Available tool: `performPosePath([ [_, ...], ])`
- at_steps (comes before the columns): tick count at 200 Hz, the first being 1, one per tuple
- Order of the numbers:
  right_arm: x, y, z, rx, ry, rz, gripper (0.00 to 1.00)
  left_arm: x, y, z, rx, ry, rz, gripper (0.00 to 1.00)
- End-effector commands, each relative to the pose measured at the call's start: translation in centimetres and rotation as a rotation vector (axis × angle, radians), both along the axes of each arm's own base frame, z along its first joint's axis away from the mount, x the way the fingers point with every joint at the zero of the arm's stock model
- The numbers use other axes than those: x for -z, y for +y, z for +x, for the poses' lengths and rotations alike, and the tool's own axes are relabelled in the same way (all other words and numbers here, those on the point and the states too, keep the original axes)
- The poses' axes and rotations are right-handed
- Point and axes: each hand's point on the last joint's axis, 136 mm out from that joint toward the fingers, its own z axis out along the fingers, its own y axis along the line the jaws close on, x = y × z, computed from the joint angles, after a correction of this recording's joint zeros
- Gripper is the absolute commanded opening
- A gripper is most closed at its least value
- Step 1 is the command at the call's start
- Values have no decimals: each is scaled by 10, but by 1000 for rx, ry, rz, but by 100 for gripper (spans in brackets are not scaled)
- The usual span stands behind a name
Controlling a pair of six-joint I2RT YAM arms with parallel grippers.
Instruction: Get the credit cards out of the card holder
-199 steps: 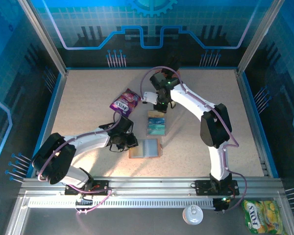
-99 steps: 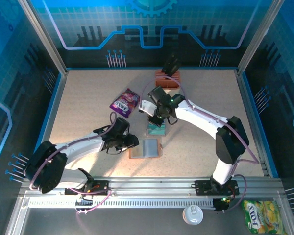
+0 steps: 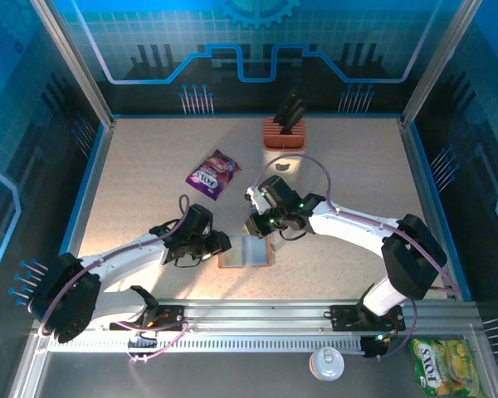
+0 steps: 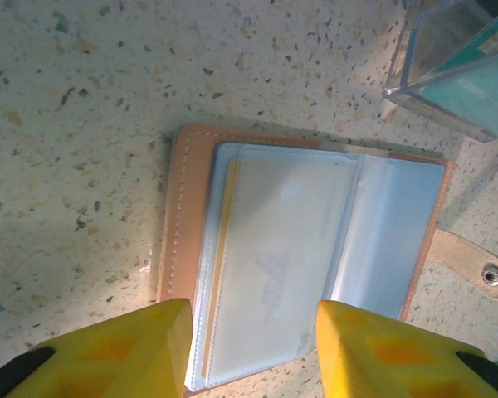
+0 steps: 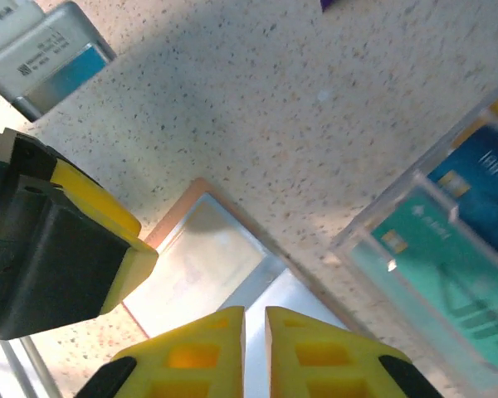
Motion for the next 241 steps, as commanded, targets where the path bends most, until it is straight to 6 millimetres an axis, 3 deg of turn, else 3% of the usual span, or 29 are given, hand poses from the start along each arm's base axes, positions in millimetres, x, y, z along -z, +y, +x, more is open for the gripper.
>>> performPosePath([
  [1, -1, 17, -10, 137, 149, 116, 17, 4, 8, -3, -7, -2, 23, 42],
  [33, 15, 27, -22, 164, 246, 180, 16, 7, 8, -3, 1, 1, 25, 38],
  [87, 38, 39, -32, 165, 330, 181, 22, 13, 7, -5, -8, 28, 16, 22],
  [241, 61, 52, -43, 162, 392, 115, 20, 30, 12, -15, 11, 76, 54, 5],
])
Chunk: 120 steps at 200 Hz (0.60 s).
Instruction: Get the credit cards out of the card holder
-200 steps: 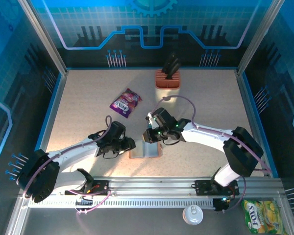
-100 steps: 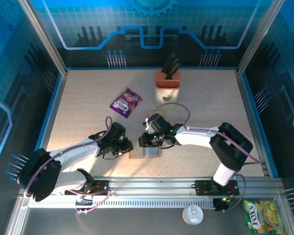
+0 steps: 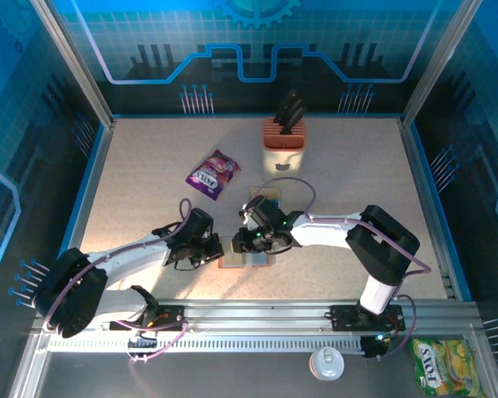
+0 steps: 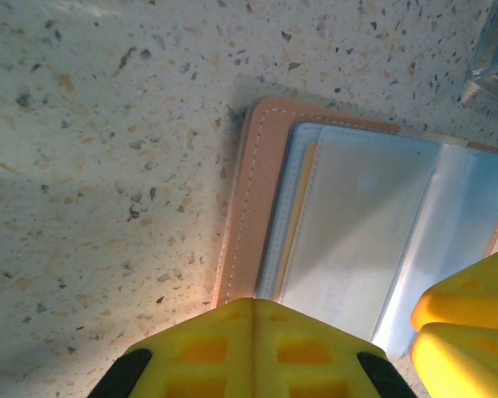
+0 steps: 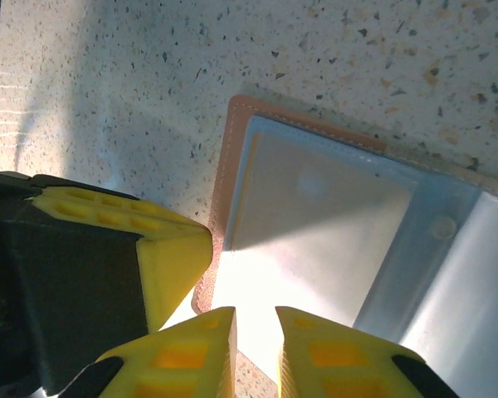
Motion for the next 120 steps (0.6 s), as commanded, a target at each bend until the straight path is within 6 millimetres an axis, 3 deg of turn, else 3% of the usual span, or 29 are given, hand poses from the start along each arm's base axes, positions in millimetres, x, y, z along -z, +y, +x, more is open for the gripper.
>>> performPosePath([
  [1, 0, 7, -5, -13, 20, -1, 20, 10, 6, -6, 12, 26, 21, 5],
  [120, 11, 13, -13, -27, 56, -26, 24, 17, 7, -11, 15, 56, 31, 4],
])
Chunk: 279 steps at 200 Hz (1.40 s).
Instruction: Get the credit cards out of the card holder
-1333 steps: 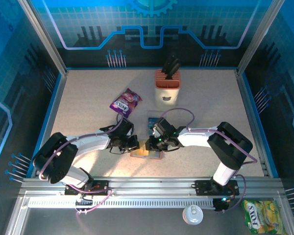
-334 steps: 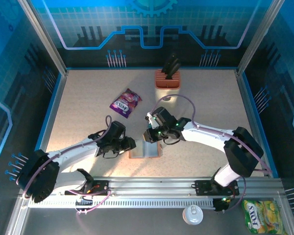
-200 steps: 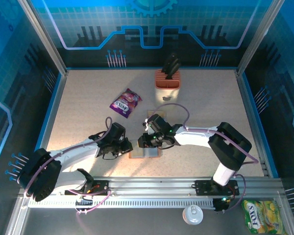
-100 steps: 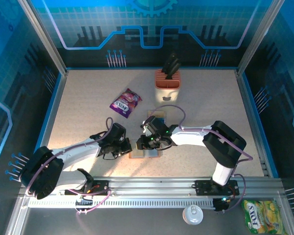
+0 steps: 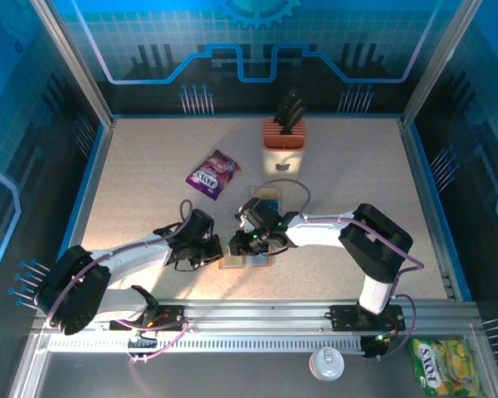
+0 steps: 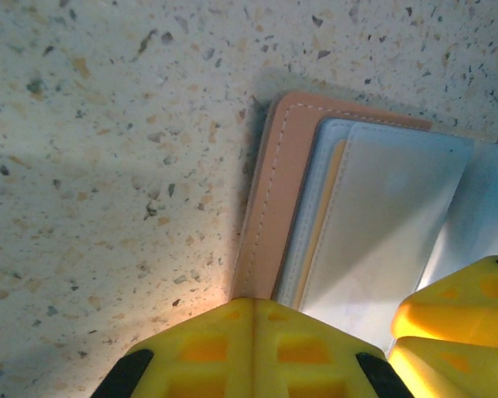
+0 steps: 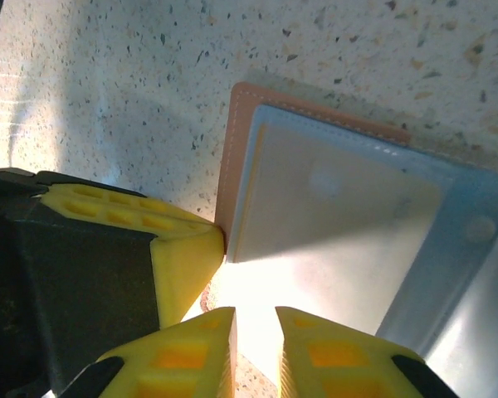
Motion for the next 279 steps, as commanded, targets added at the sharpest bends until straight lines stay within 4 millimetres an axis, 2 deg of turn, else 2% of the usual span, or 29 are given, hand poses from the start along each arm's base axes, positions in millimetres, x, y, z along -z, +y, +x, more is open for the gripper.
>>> performPosePath([
  [1, 3, 6, -6, -10, 26, -13, 25, 10, 5, -7, 13, 32, 17, 4],
  [50, 8, 4, -8, -4, 34, -37, 30, 11, 4, -9, 18, 36, 14, 4],
  [88, 13, -7, -8, 14, 37, -105, 32, 12, 5, -9, 16, 37, 17, 4],
  [139, 11, -22, -6, 30, 5, -174, 32, 13, 5, -8, 16, 39, 20, 4],
  [279, 9, -33, -4, 75, -1, -130, 32, 14, 9, -6, 15, 46, 44, 6],
])
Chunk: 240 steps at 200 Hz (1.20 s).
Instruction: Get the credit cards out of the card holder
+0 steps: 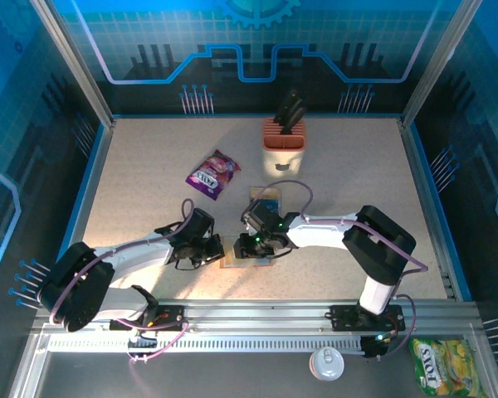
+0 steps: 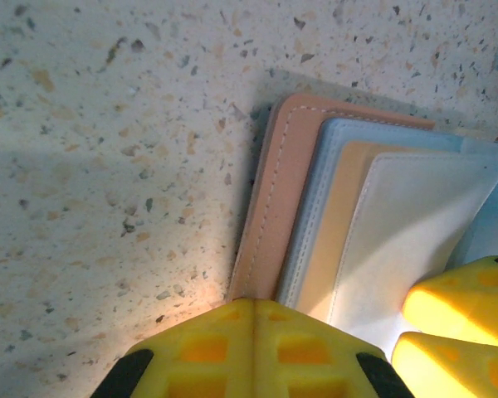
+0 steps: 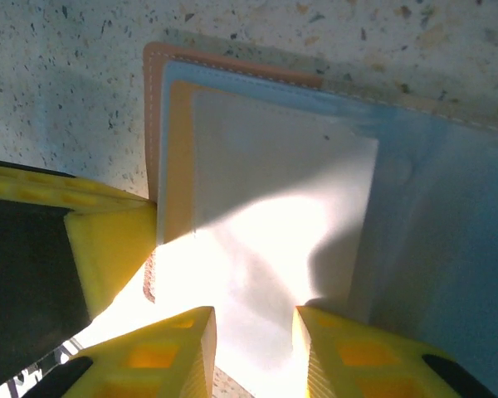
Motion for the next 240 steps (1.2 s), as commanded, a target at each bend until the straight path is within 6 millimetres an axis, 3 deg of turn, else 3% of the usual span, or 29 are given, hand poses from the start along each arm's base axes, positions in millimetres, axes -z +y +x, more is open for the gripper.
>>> performPosePath([
  [1, 0, -8, 0, 26, -2, -8, 32, 12, 12, -8, -3, 47, 59, 6],
  [31, 1, -8, 0, 29, 3, 9, 32, 9, 11, -7, -3, 45, 52, 6],
  [82, 7, -13, -3, 43, 12, 30, 32, -20, 1, 2, -35, -15, -27, 10],
  [117, 8, -14, -2, 58, 23, 60, 32, -30, -8, 5, -46, -24, -91, 13],
  [152, 9, -15, -1, 66, 31, 74, 32, -35, -20, 10, -55, -31, -172, 24],
  [240, 8, -13, -3, 63, 45, 89, 32, -15, -31, 9, -60, 40, -200, 26],
])
